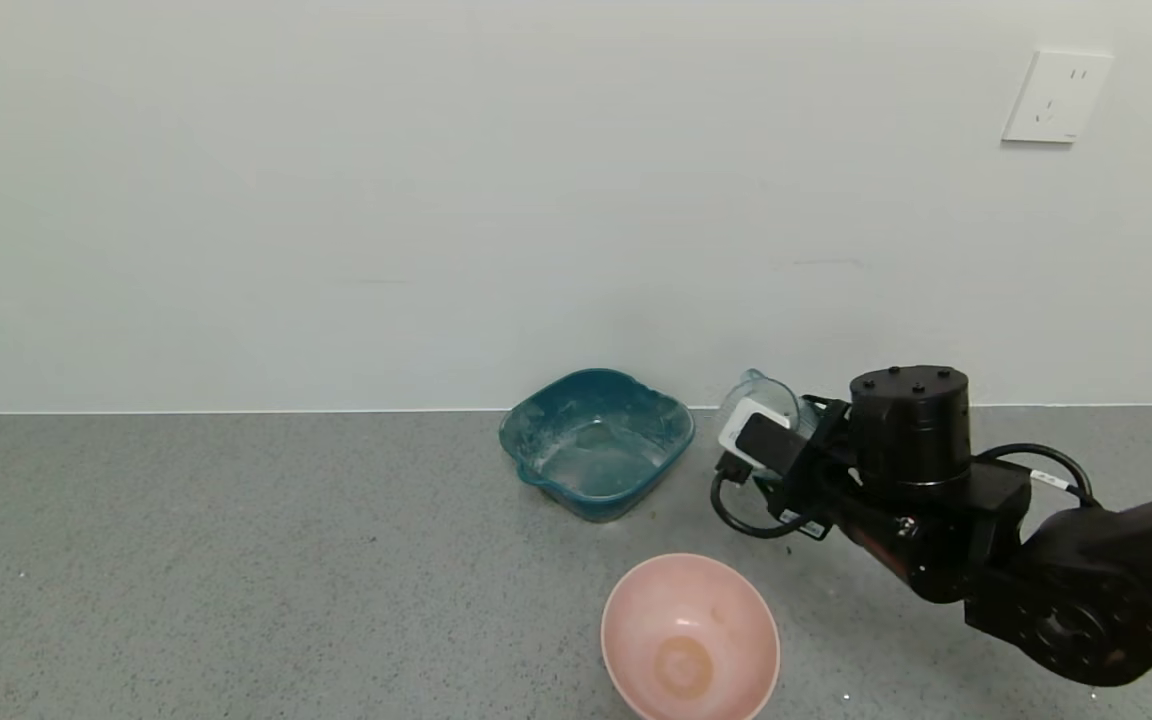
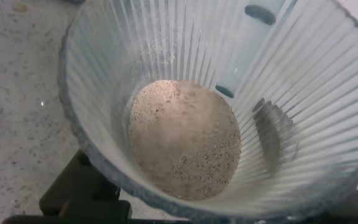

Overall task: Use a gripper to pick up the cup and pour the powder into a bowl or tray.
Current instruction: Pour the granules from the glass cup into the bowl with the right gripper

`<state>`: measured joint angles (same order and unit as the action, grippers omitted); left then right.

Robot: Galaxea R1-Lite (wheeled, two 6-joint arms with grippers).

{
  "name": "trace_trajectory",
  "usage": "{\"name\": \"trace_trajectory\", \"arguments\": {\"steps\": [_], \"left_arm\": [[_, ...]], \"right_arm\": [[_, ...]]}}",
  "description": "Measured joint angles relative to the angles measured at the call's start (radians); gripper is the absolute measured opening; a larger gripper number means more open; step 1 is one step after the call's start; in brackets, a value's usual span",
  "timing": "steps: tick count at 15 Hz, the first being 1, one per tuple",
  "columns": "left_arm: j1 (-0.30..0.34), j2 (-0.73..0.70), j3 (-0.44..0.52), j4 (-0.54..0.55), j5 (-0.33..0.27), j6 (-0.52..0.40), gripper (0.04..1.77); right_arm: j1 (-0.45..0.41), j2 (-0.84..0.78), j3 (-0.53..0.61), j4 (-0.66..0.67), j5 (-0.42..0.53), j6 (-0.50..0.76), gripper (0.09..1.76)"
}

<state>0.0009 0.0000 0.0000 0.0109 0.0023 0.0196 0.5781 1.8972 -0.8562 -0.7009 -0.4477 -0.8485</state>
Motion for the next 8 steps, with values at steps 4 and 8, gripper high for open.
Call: {"name": "trace_trajectory", "arguments": {"steps": [4, 8], "left_arm": [[0.000, 0.000, 0.000, 0.000, 0.000, -0.001, 1.76], [0.000, 0.000, 0.000, 0.000, 0.000, 0.000, 1.76]], "right_arm": [[0.062, 0.015, 0.011, 0.001, -0.071, -0.109, 1.35], [0.091, 0.012, 0.044, 0.001, -0.091, -0.238, 1.35]]}}
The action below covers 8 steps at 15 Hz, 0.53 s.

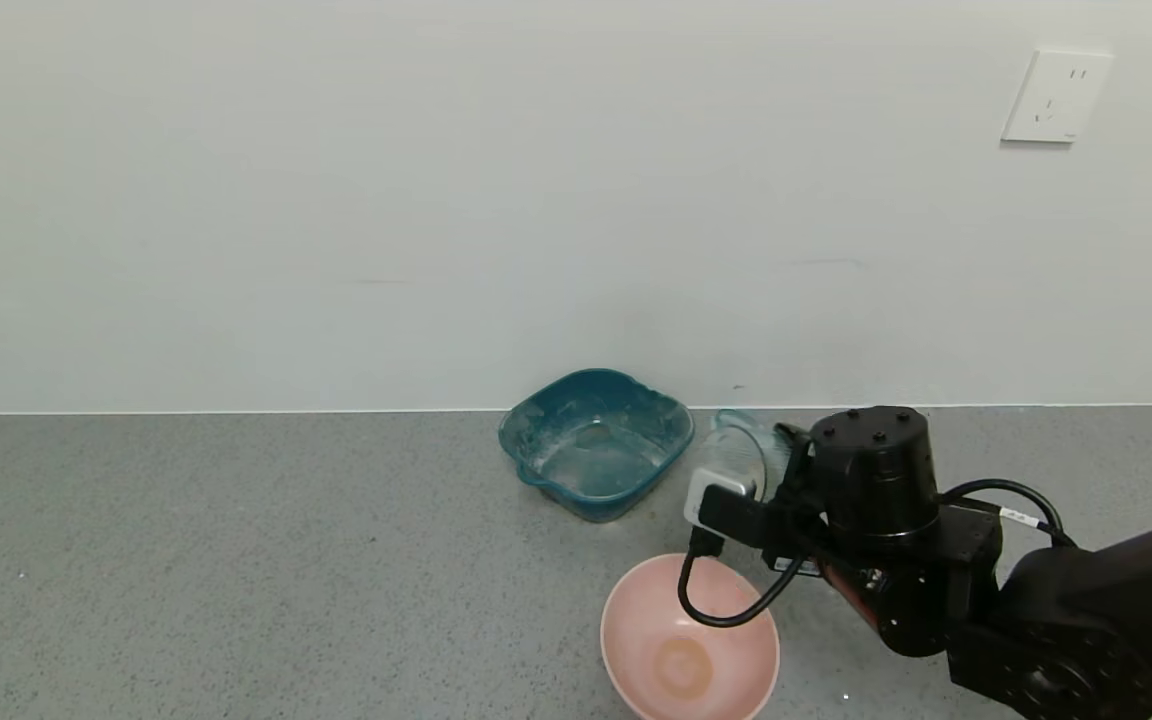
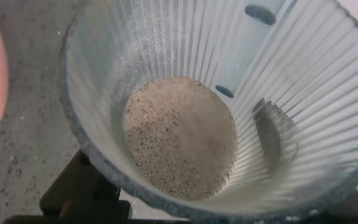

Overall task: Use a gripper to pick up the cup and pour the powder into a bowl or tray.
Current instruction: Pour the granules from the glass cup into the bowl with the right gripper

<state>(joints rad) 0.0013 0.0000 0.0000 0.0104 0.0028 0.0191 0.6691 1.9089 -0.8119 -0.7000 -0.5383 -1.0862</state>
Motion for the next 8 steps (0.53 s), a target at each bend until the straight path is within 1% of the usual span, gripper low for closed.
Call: {"name": "trace_trajectory", "arguments": {"steps": [5, 8], "left_arm": [[0.000, 0.000, 0.000, 0.000, 0.000, 0.000, 1.76], [0.000, 0.000, 0.000, 0.000, 0.000, 0.000, 1.76]], "right_arm": [[0.013, -0.006, 0.021, 0.003, -0.004, -0.154, 1.35], [0.015, -0.008, 0.034, 0.007, -0.008, -0.213, 1.35]]}}
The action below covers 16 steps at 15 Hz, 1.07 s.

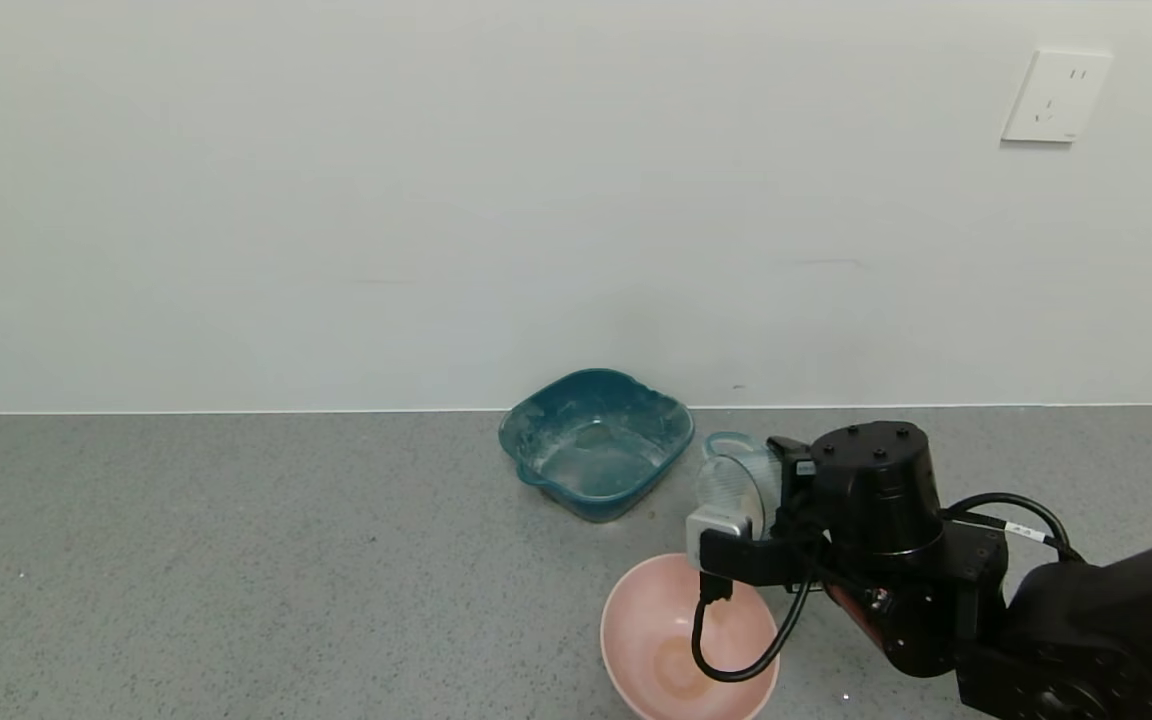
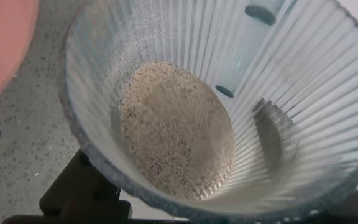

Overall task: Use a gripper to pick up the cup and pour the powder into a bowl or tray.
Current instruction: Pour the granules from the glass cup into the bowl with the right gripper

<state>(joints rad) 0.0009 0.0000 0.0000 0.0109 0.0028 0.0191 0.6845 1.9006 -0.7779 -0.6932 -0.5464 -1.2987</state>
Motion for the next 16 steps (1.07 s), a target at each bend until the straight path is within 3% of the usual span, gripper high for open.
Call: {"name": "trace_trajectory", "arguments": {"steps": [6, 16], "left_arm": [[0.000, 0.000, 0.000, 0.000, 0.000, 0.000, 1.76], [0.000, 0.000, 0.000, 0.000, 0.000, -0.002, 1.76]], "right_arm": [[0.028, 0.000, 0.015, -0.001, -0.073, -0.132, 1.35], [0.051, 0.004, 0.021, -0.009, -0.109, -0.349, 1.35]]}}
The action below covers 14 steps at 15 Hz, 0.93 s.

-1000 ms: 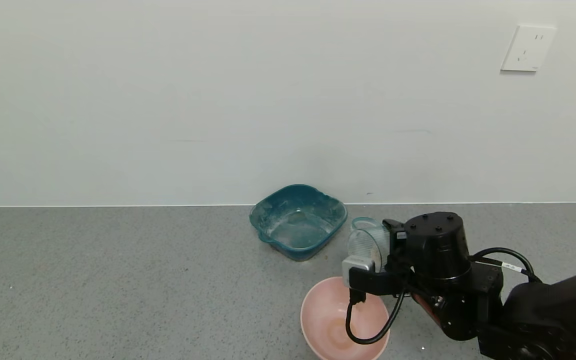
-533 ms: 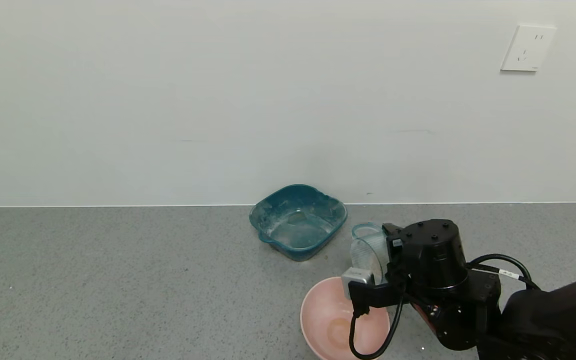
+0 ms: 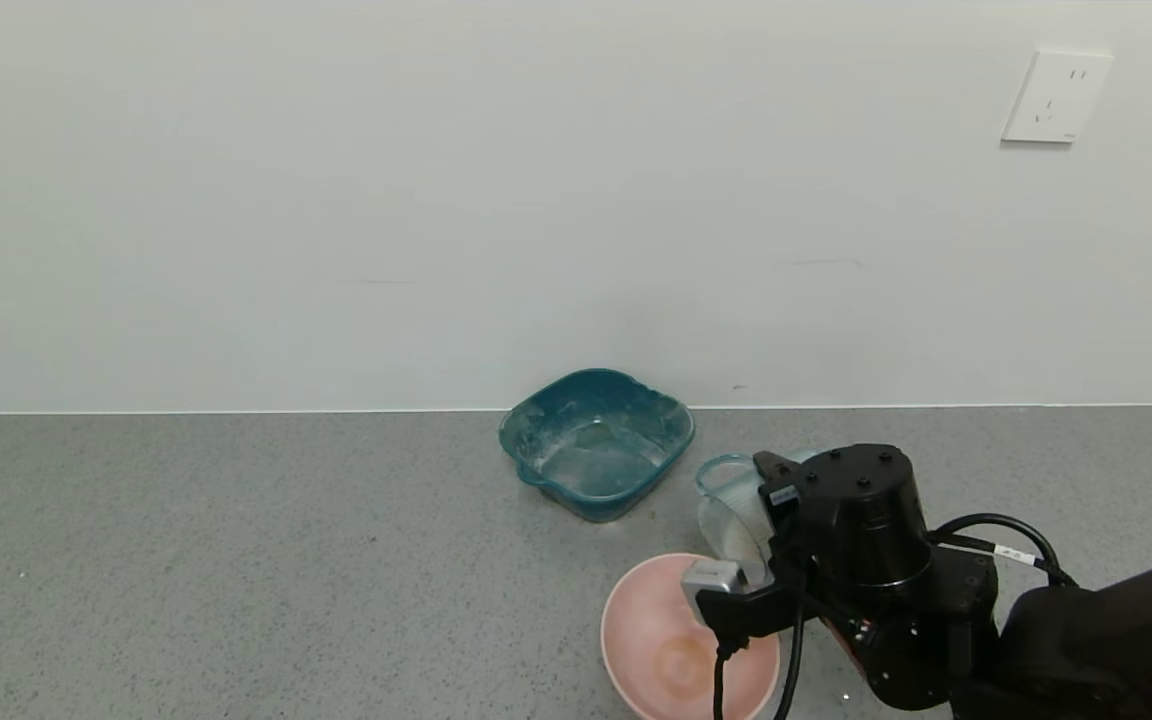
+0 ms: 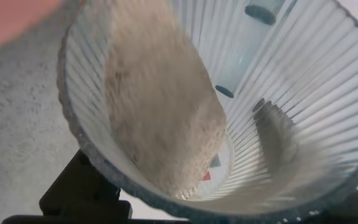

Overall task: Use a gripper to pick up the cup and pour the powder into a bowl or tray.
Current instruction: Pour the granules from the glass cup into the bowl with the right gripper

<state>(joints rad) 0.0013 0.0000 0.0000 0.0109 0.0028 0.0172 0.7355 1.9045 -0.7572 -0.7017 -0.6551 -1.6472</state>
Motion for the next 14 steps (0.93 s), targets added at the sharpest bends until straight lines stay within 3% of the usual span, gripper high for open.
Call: {"name": "trace_trajectory", "arguments": {"steps": [14], "left_arm": [[0.000, 0.000, 0.000, 0.000, 0.000, 0.002, 1.76]], "right_arm": [[0.063, -0.015, 0.011, 0.011, -0.056, -0.126, 1.35]]}}
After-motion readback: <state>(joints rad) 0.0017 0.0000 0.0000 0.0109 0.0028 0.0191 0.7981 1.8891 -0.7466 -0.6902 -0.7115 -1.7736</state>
